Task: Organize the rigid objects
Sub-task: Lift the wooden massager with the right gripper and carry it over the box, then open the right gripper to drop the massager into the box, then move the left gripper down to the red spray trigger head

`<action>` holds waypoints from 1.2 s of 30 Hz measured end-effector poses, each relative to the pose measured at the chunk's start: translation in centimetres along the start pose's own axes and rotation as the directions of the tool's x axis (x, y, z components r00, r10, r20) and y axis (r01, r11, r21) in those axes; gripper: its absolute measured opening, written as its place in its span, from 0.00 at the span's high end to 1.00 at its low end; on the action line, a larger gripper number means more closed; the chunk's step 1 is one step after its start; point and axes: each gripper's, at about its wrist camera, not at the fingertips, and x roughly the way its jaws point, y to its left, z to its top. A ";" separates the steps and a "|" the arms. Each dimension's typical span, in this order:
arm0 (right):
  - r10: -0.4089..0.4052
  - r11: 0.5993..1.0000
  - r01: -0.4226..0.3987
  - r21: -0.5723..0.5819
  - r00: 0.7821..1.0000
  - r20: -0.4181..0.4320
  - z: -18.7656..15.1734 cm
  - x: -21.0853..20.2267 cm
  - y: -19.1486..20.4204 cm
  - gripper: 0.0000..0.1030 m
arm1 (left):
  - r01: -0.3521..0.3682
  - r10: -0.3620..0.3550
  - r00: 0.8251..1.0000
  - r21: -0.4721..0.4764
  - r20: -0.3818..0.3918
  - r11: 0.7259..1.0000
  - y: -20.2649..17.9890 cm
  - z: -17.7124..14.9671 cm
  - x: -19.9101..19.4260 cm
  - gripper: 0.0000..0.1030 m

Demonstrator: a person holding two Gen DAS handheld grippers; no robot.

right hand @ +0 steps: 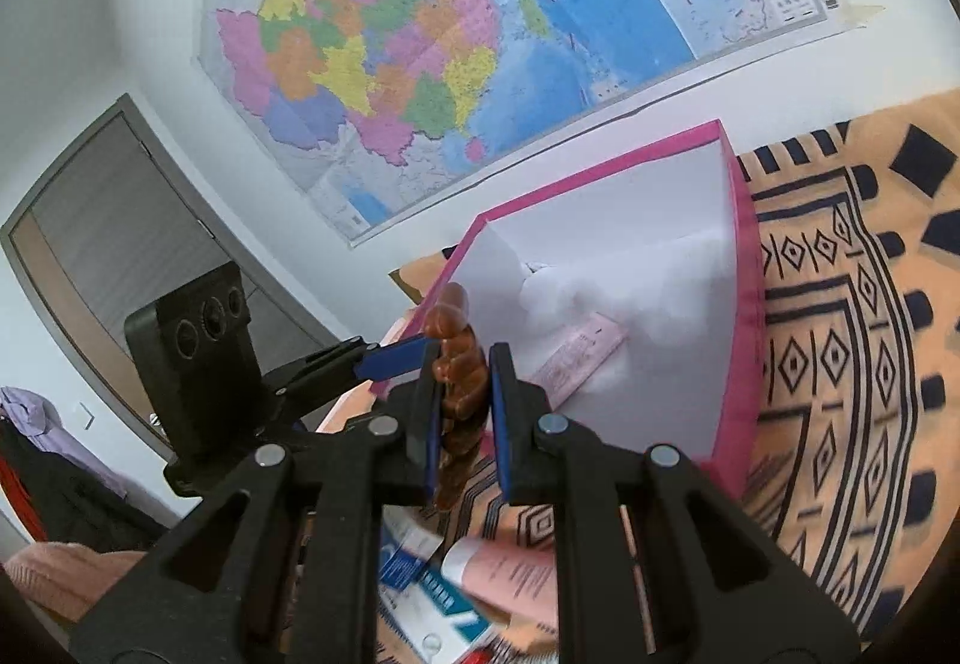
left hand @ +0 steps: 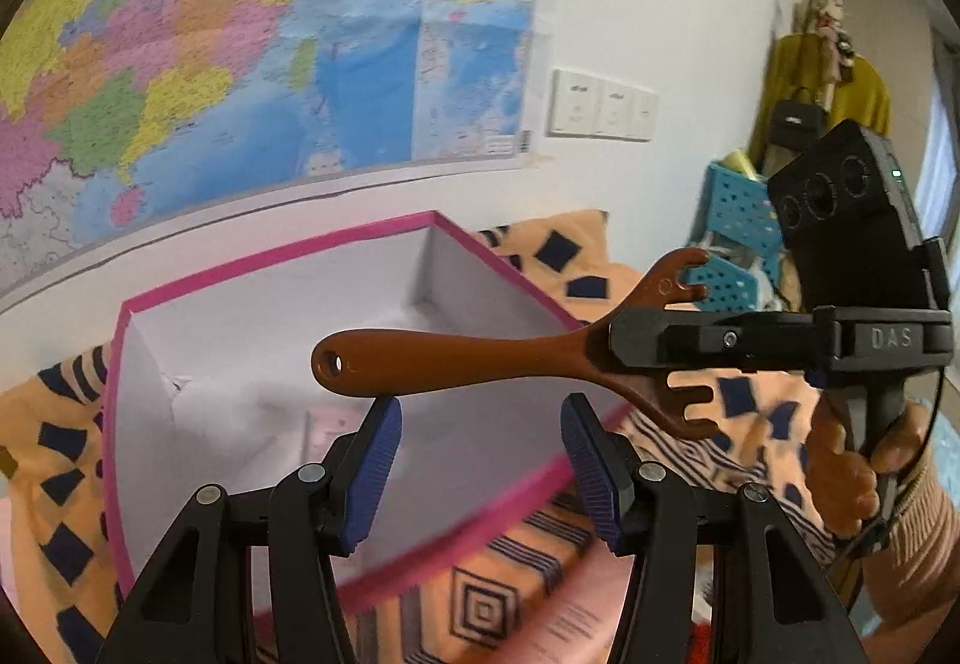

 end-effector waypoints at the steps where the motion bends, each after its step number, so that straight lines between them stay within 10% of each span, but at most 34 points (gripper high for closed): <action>1: -0.008 1.000 0.008 -0.005 1.000 -0.006 0.4 0.4 -0.1 0.85 | -0.009 0.009 1.000 -0.007 -0.009 1.000 0.3 0.2 0.4 0.45; 10: -0.066 0.997 0.070 0.043 0.992 -0.103 1.9 4.8 -3.6 0.80 | -0.079 0.070 0.989 -0.067 -0.129 0.995 2.6 0.1 5.1 0.46; 21: -0.351 0.933 0.348 -0.094 0.936 -0.022 2.2 3.4 -2.3 0.64 | -0.114 0.103 0.989 -0.096 -0.109 0.989 2.8 -0.4 4.2 0.46; 36: -0.176 0.980 0.173 -0.096 0.984 -0.021 -3.6 -1.8 1.2 0.64 | -0.052 0.052 0.999 -0.053 0.014 0.997 0.3 -3.4 -3.3 0.43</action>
